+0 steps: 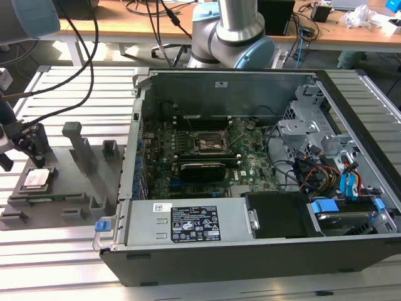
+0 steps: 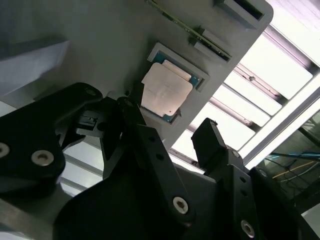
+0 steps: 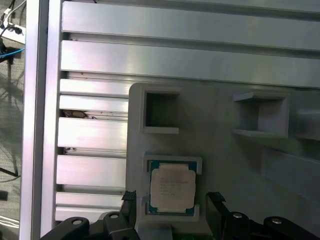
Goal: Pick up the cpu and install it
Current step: 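Pick up the cpu and move it towards the insertion slot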
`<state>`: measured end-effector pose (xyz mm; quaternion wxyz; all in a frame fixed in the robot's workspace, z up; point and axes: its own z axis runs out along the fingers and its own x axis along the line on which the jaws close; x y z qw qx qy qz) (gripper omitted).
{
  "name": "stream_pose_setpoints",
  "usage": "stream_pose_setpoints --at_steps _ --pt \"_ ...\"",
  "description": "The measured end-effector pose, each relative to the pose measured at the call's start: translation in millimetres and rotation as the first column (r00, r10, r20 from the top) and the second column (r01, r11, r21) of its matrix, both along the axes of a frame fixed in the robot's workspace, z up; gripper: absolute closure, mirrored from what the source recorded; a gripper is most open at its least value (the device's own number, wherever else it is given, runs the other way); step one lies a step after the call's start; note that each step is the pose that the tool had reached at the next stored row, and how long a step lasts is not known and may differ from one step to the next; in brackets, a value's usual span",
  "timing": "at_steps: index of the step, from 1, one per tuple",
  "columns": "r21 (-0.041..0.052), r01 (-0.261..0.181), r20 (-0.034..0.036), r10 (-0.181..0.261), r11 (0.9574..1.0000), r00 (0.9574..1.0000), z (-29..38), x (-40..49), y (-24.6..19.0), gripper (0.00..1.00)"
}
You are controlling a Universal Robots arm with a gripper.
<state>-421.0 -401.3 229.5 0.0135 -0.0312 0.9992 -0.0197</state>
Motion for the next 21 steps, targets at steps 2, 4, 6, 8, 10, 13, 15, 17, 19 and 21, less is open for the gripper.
stream_pose_setpoints --at_steps 2,4,6,8,10,13,15,17,19,21 --pt "0.0 -0.001 0.0002 0.001 1.0 1.0 -3.5 0.1 0.0 0.34" --pt "0.0006 -0.002 0.0001 0.002 1.0 1.0 -6.1 0.6 -0.1 0.34" --pt "0.0019 -0.003 0.0 0.003 1.0 1.0 -8.5 1.0 -0.1 0.34" --pt "0.0025 -0.004 -0.0001 0.004 1.0 1.0 -10.7 1.3 -0.1 0.34" --pt "0.0034 -0.004 0.0 0.004 1.0 1.0 -13.4 1.4 -0.1 0.34" --pt "0.005 -0.005 0.0001 0.005 1.0 1.0 -17.3 1.6 -0.1 0.34" --pt "0.0053 -0.007 0.0001 0.007 1.0 1.0 -21.9 1.6 -0.2 0.34" --pt "0.0053 -0.007 0.0001 0.007 1.0 1.0 -24.6 1.6 -0.4 0.34" --pt "0.0053 -0.008 0.0 0.008 1.0 1.0 -27.9 1.6 -0.6 0.34" --pt "0.0053 -0.01 0.0 0.01 0.9999 0.9999 -31.8 1.6 -0.7 0.34"
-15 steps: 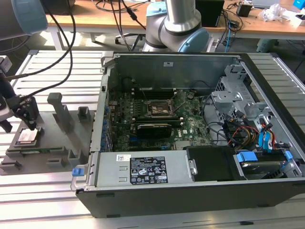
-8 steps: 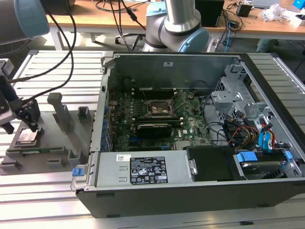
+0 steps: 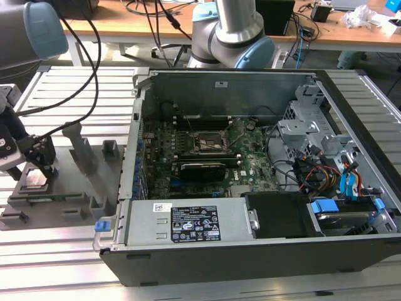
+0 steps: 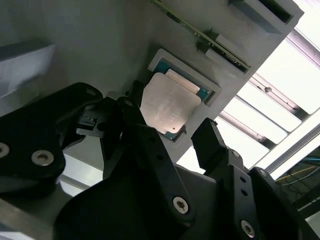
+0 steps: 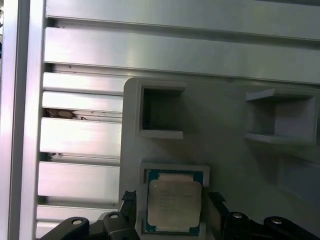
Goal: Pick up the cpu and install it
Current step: 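Pick up the cpu and move it towards the insertion slot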
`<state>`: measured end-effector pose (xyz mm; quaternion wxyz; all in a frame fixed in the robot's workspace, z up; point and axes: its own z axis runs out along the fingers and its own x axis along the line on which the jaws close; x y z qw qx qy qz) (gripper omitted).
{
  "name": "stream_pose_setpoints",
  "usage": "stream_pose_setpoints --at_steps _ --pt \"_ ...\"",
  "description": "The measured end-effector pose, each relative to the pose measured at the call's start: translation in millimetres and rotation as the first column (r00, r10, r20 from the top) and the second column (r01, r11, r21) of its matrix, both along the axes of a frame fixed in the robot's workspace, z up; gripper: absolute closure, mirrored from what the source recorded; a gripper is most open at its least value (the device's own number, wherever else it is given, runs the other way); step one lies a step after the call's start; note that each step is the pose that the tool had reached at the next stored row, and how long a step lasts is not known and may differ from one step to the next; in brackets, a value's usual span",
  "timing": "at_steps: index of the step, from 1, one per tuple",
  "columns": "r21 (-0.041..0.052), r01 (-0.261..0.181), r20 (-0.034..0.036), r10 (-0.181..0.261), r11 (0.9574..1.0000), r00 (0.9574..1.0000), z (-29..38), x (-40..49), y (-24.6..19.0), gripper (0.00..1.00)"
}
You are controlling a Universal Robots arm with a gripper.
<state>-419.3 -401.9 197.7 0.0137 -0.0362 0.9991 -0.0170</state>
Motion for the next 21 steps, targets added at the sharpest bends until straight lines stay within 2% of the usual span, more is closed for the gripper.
stream_pose_setpoints --at_steps 9,19,20,21 --pt "0.0005 -0.004 0.0001 0.004 1.0 1.0 -8.8 0.7 -0.5 0.34" --pt "0.0004 -0.004 0.0 0.004 1.0 1.0 -10.1 2.7 -0.7 0.34" --pt "0.0004 -0.004 0.0001 0.004 1.0 1.0 -10.1 2.8 -0.7 0.35" --pt "0.0002 -0.004 -0.0001 0.004 1.0 1.0 -10.0 2.8 -0.7 0.42"
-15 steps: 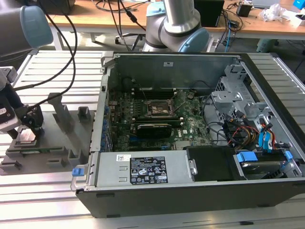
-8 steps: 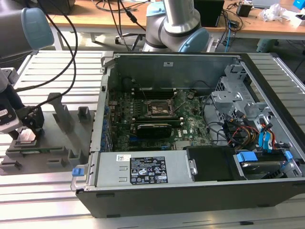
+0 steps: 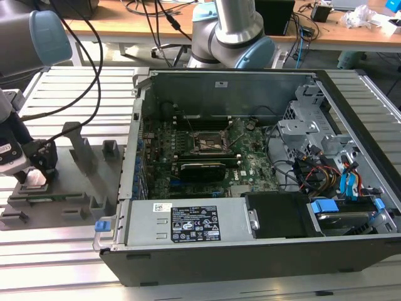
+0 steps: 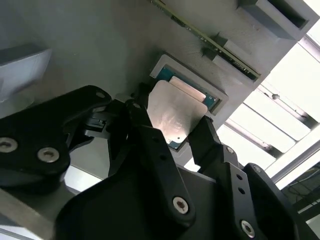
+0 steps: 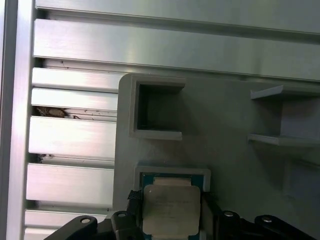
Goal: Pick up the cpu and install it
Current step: 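Pick up the cpu and move it towards the insertion slot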
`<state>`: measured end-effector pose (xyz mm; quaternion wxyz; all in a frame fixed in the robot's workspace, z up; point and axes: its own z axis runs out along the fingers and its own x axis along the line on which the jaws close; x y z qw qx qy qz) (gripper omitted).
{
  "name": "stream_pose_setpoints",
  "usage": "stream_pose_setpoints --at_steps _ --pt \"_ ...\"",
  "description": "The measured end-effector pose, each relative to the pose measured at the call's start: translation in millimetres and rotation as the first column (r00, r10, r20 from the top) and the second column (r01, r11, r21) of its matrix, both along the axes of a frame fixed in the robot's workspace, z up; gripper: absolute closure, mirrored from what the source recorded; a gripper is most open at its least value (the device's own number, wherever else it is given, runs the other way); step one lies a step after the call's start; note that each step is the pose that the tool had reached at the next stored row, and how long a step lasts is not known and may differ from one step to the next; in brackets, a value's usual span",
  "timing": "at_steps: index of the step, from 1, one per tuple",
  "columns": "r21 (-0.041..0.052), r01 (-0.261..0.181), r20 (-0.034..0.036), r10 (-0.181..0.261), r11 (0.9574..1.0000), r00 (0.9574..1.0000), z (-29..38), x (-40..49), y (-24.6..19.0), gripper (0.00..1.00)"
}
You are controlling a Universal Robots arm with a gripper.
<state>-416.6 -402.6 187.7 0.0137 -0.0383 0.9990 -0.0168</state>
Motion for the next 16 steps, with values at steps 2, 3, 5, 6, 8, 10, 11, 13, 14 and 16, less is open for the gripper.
stream_pose_setpoints --at_steps 2,3,5,6,8,10,11,13,14,16 --pt "0.0002 0.0 0.0001 0.0 1.0 1.0 0.0 0.0 0.0 0.45" --pt "0.0002 0.0 0.0001 0.0 1.0 1.0 -0.1 0.1 0.0 0.45" --pt "0.0001 0.0 0.0001 0.0 1.0 1.0 -0.1 0.1 0.0 0.45" --pt "0.0002 0.0 0.0001 0.0 1.0 1.0 -0.1 0.1 0.0 0.45" --pt "0.0001 0.0 0.0001 0.0 1.0 1.0 0.0 0.1 0.0 0.45" --pt "0.0001 0.0 0.0002 0.0 1.0 1.0 -0.1 0.2 0.0 0.45" --pt "0.0002 0.0 0.0002 0.0 1.0 1.0 -0.1 0.1 0.0 0.45" --pt "0.0002 0.0 0.0002 0.0 1.0 1.0 -0.1 0.2 -0.1 0.45" --pt "-0.0002 0.0 0.0003 0.0 1.0 1.0 0.0 0.2 -0.1 0.45" --pt "-0.0017 0.0 0.0 0.0 1.0 1.0 1.6 0.2 -0.1 0.45"
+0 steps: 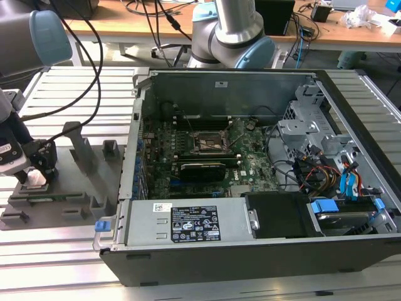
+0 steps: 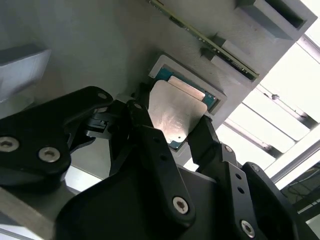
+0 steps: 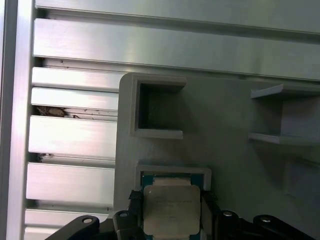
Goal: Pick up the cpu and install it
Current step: 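Pick up the cpu and move it towards the insertion slot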
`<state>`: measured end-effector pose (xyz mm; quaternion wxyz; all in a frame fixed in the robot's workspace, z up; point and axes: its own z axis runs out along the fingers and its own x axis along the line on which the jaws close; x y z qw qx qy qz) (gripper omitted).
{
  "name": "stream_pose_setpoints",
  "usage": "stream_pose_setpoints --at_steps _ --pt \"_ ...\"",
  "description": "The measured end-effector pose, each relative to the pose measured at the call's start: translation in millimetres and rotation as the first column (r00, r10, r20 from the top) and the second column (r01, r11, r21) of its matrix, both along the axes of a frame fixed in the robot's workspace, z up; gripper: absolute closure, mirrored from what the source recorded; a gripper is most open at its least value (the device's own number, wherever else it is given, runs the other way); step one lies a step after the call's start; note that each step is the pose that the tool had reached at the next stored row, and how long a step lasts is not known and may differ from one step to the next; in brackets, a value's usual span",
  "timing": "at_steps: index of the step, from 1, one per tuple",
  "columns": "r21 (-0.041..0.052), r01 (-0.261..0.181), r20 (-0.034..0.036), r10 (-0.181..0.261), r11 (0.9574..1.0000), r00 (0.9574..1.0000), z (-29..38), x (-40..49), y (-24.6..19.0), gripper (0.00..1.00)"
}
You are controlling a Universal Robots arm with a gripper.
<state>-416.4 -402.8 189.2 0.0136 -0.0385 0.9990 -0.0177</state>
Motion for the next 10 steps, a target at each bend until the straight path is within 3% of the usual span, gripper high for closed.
stream_pose_setpoints --at_steps 10 --pt "-0.0008 0.0 0.0001 0.0 1.0 1.0 13.8 -0.1 0.1 0.45"
